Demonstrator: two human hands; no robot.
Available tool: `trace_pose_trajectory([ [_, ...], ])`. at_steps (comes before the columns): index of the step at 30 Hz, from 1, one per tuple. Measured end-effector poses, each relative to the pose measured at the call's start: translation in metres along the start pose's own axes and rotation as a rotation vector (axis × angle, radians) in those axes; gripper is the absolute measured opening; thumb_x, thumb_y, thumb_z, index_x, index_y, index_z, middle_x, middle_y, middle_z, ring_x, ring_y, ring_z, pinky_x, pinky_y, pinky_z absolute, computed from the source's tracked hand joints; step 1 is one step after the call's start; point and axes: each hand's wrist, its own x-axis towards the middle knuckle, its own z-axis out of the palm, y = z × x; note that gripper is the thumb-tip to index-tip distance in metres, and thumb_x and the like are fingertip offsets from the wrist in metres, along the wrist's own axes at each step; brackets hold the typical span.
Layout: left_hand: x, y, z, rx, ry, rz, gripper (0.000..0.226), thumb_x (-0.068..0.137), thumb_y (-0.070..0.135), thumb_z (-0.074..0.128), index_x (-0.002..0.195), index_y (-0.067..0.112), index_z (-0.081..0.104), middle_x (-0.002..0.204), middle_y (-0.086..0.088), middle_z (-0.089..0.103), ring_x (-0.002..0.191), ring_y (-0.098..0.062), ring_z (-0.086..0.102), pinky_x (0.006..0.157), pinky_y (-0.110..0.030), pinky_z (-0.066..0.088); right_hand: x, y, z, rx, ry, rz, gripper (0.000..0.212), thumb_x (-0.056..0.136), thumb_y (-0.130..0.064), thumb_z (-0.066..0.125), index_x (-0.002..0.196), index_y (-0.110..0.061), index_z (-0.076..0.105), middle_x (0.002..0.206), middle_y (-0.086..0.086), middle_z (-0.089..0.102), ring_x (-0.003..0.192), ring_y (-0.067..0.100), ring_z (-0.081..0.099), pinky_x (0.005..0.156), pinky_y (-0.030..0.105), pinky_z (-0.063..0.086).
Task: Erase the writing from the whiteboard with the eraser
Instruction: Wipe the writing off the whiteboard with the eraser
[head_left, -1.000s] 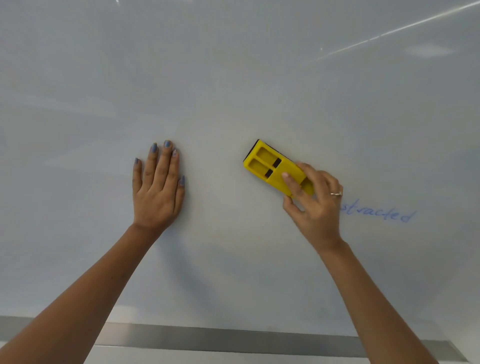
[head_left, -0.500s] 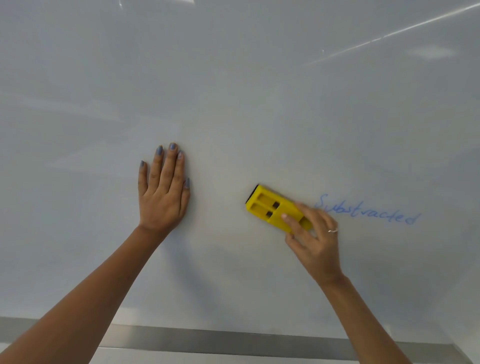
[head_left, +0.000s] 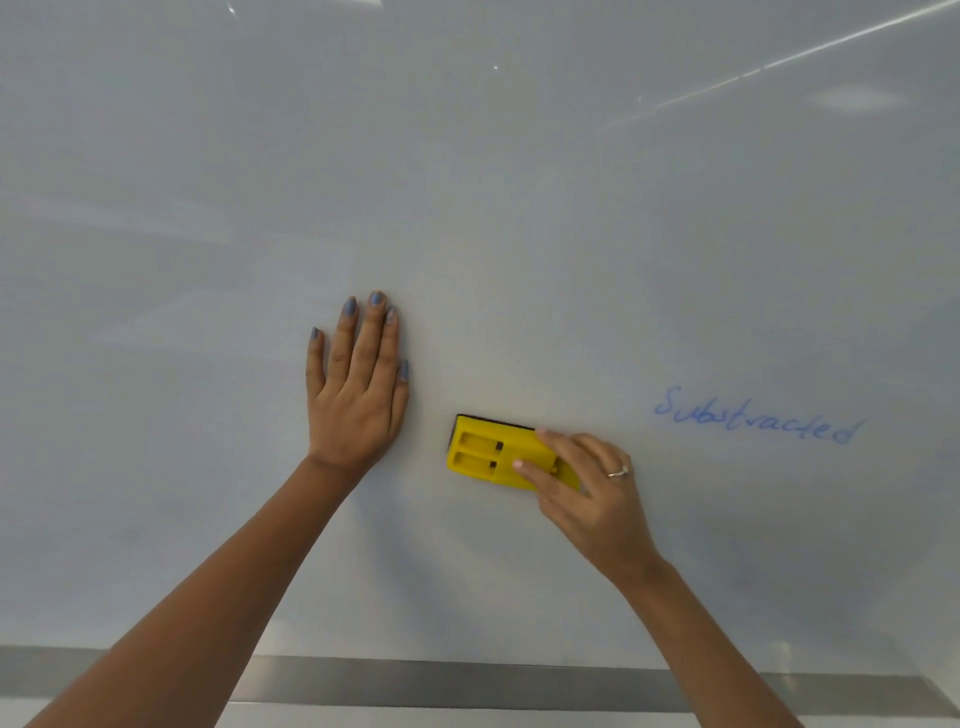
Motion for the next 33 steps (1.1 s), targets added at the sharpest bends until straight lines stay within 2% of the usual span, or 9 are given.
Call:
trace_pose_trajectory([
  [2, 0.000, 0.000, 0.000, -0.003, -0.004, 0.000, 0.050, 0.103, 0.019, 0.040, 0.151, 0.005, 0.032, 0.156, -0.011, 0.031, 0.146, -0.031, 0.029, 0.120, -0.047, 0.016, 0.002, 0.013, -0.010, 0.001, 0.026, 0.060, 0.047, 0.079, -0.003, 0.069, 0.117, -0.030, 0.062, 0.120, 0.011, 0.065, 0.095, 0.033, 0.061, 0.082, 0.044, 0.049],
  [5, 0.000, 0.001, 0.000, 0.002, -0.008, -0.002, 0.051, 0.103, 0.019, 0.041, 0.151, 0.005, 0.033, 0.156, -0.011, 0.030, 0.147, -0.030, 0.027, 0.119, -0.049, 0.020, 0.027, 0.033, -0.023, -0.040, 0.179, 0.252, 0.045, 0.080, -0.003, 0.068, 0.120, -0.023, 0.061, 0.121, 0.016, 0.062, 0.095, 0.039, 0.057, 0.092, 0.040, 0.041],
  [8, 0.000, 0.000, 0.000, -0.007, -0.020, 0.000, 0.050, 0.103, 0.020, 0.041, 0.150, 0.005, 0.034, 0.156, -0.010, 0.031, 0.146, -0.031, 0.028, 0.117, -0.051, 0.022, 0.064, 0.035, -0.021, -0.030, 0.265, 0.332, 0.049, 0.079, -0.004, 0.070, 0.124, -0.021, 0.059, 0.126, 0.016, 0.059, 0.097, 0.041, 0.057, 0.093, 0.038, 0.039],
  [13, -0.001, -0.002, -0.001, -0.024, -0.042, 0.002, 0.051, 0.102, 0.019, 0.041, 0.150, 0.005, 0.034, 0.156, -0.011, 0.031, 0.146, -0.031, 0.028, 0.116, -0.051, 0.023, 0.077, -0.007, 0.003, -0.046, 0.214, 0.218, 0.042, 0.081, -0.009, 0.068, 0.122, -0.021, 0.065, 0.125, 0.013, 0.061, 0.093, 0.037, 0.056, 0.085, 0.042, 0.045],
  [20, 0.001, -0.001, -0.005, -0.009, -0.038, 0.000, 0.049, 0.102, 0.018, 0.042, 0.148, 0.003, 0.038, 0.155, -0.012, 0.033, 0.144, -0.032, 0.031, 0.114, -0.052, 0.027, 0.031, -0.033, 0.019, -0.089, 0.110, 0.057, 0.045, 0.084, -0.010, 0.067, 0.122, -0.032, 0.058, 0.119, 0.008, 0.066, 0.086, 0.029, 0.064, 0.072, 0.038, 0.050],
  [25, 0.002, 0.001, -0.007, 0.011, -0.051, -0.008, 0.049, 0.100, 0.016, 0.043, 0.146, 0.001, 0.041, 0.153, -0.015, 0.037, 0.142, -0.034, 0.035, 0.114, -0.052, 0.025, 0.009, -0.021, 0.014, -0.117, 0.029, 0.004, 0.034, 0.093, -0.015, 0.058, 0.120, -0.034, 0.065, 0.116, 0.006, 0.068, 0.089, 0.025, 0.064, 0.074, 0.038, 0.049],
  [30, 0.005, 0.006, -0.011, -0.001, -0.062, -0.028, 0.049, 0.099, 0.015, 0.041, 0.147, 0.003, 0.040, 0.152, -0.019, 0.040, 0.143, -0.035, 0.030, 0.118, -0.049, 0.017, -0.013, 0.009, -0.003, -0.151, -0.023, -0.034, 0.032, 0.096, -0.017, 0.053, 0.119, -0.036, 0.065, 0.117, 0.004, 0.068, 0.092, 0.025, 0.065, 0.077, 0.038, 0.048],
  [33, 0.010, 0.017, -0.013, -0.052, -0.074, -0.118, 0.050, 0.097, 0.010, 0.041, 0.146, 0.009, 0.041, 0.153, -0.021, 0.037, 0.146, -0.034, 0.026, 0.116, -0.055, 0.017, -0.024, 0.030, -0.018, -0.156, -0.024, -0.015, 0.033, 0.098, -0.017, 0.049, 0.118, -0.036, 0.066, 0.117, 0.004, 0.067, 0.093, 0.025, 0.063, 0.078, 0.038, 0.047],
])
